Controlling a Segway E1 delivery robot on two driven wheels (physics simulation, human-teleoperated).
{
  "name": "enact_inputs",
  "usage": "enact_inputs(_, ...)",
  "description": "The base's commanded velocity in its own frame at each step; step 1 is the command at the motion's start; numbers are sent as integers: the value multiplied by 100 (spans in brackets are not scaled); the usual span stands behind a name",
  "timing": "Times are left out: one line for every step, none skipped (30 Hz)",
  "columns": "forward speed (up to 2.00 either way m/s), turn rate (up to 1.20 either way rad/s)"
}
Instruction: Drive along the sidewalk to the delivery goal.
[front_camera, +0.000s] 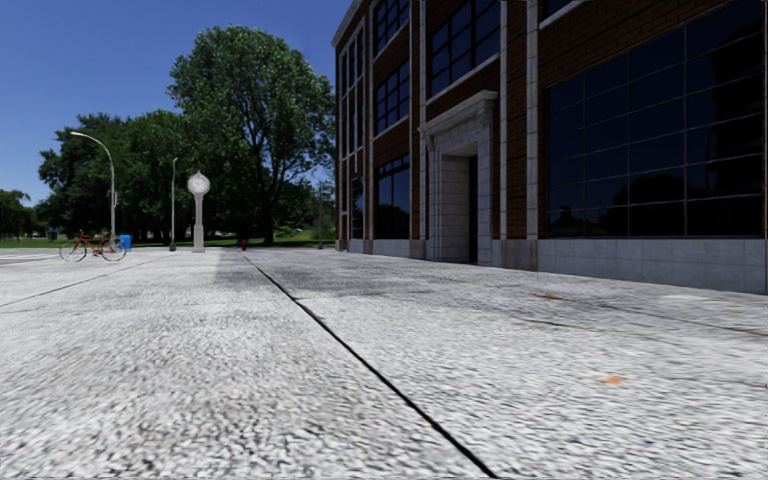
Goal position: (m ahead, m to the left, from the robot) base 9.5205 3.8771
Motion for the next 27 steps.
enact_inputs(200,22)
enact_inputs(200,25)
enact_inputs(200,27)
enact_inputs(200,27)
enact_inputs(200,29)
enact_inputs(200,32)
enact_inputs(200,33)
enact_inputs(200,33)
enact_inputs(200,34)
enact_inputs(200,36)
enact_inputs(200,36)
enact_inputs(200,40)
enact_inputs(200,45)
enact_inputs(200,47)
enact_inputs(200,47)
enact_inputs(200,48)
enact_inputs(200,48)
enact_inputs(200,48)
enact_inputs(200,48)
enact_inputs(200,48)
enact_inputs(200,48)
enact_inputs(200,48)
enact_inputs(200,48)
enact_inputs(200,48)
enact_inputs(200,48)
enact_inputs(200,48)
enact_inputs(200,48)
